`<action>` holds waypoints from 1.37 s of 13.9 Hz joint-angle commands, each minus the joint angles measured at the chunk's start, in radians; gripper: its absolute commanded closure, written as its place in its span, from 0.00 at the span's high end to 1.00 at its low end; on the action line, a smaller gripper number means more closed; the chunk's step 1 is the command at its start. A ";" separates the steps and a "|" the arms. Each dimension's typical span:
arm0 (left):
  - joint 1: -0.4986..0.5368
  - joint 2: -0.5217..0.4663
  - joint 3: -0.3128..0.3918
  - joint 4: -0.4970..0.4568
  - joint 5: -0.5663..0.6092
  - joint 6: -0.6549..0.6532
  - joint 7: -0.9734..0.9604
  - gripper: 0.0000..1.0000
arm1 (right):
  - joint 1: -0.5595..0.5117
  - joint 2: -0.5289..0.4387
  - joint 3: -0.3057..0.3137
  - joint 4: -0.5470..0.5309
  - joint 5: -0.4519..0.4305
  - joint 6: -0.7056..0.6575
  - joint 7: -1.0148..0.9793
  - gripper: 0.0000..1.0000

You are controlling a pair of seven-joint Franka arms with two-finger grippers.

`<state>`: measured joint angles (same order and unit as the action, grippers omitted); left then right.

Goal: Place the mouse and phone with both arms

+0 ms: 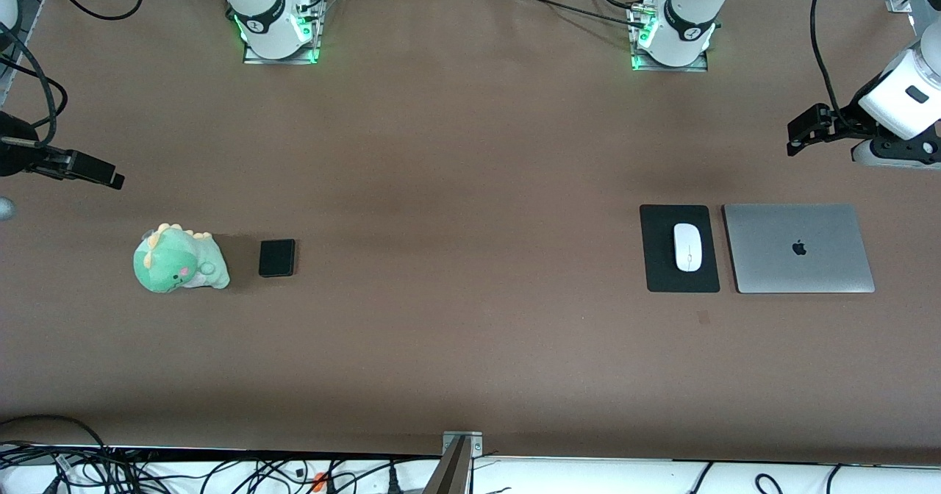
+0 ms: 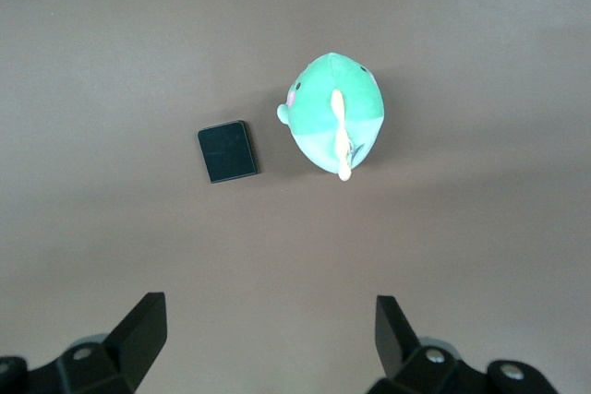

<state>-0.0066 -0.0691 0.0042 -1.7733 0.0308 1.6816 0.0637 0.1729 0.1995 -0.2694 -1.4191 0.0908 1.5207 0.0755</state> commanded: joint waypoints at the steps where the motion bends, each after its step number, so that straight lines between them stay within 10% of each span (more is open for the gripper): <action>1: -0.001 0.012 -0.003 0.029 0.012 -0.022 -0.007 1.00 | -0.003 -0.045 0.003 -0.035 -0.006 -0.001 0.009 1.00; 19: -0.001 0.037 -0.009 0.064 0.006 -0.023 -0.007 1.00 | -0.003 0.069 0.003 0.025 0.009 0.193 -0.010 1.00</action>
<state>-0.0070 -0.0523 -0.0005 -1.7472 0.0308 1.6816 0.0636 0.1733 0.2480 -0.2707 -1.4146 0.0905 1.7044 0.0725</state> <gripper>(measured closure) 0.000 0.000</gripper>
